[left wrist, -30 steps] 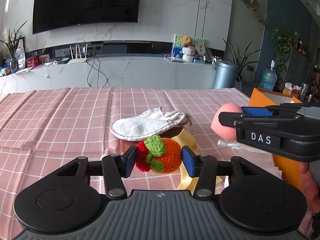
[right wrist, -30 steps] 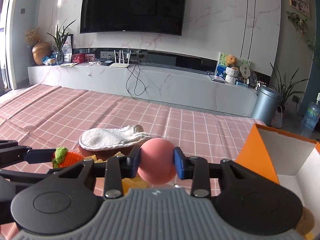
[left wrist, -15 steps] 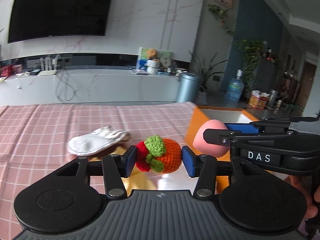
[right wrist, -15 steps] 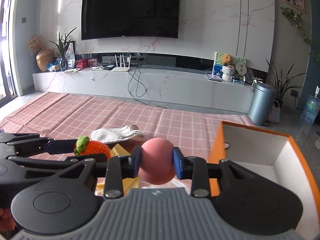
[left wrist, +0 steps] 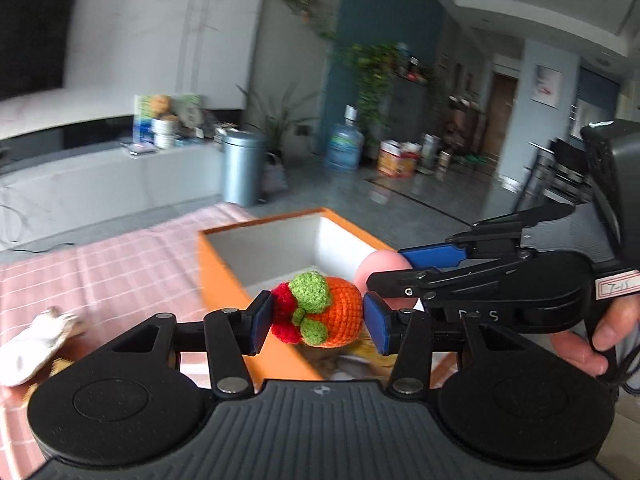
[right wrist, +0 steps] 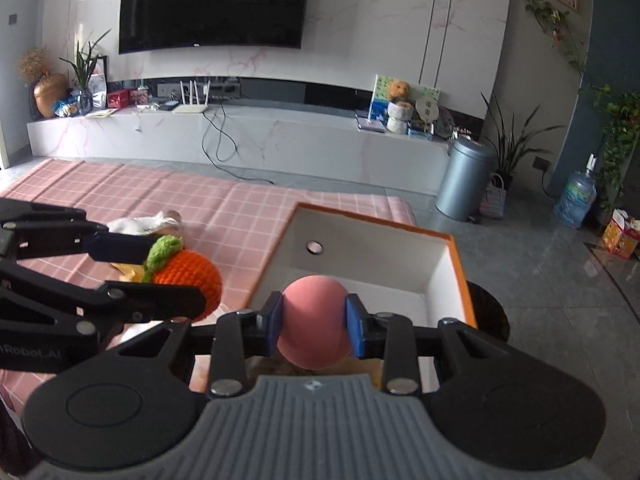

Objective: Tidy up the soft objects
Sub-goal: 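Carry the crocheted fruit and pink ball with both tools over the orange box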

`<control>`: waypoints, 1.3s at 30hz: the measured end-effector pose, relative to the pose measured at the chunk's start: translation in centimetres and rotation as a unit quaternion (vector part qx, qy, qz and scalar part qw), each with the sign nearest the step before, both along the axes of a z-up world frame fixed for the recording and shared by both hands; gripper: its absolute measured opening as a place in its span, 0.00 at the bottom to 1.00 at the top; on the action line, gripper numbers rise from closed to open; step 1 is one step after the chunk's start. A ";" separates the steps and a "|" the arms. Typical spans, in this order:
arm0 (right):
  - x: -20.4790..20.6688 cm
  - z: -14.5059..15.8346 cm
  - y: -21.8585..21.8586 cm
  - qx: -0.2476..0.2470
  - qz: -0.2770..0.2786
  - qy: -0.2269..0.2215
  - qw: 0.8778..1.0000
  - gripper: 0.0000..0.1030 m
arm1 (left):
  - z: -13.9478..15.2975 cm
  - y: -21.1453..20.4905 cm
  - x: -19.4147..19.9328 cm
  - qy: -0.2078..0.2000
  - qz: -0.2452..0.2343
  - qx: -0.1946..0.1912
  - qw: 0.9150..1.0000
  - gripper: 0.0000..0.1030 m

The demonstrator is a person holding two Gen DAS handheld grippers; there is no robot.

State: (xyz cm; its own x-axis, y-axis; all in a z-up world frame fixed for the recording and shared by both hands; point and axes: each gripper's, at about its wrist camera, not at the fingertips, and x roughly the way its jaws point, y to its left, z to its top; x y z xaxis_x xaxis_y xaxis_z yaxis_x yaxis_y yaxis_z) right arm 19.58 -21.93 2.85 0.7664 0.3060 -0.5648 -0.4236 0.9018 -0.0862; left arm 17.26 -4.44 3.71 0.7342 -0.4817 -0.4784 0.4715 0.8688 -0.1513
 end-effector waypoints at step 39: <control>7.5 -8.6 -4.9 -0.215 0.054 0.117 0.968 0.40 | -7.6 -9.9 7.5 0.157 -0.101 0.149 0.971 0.55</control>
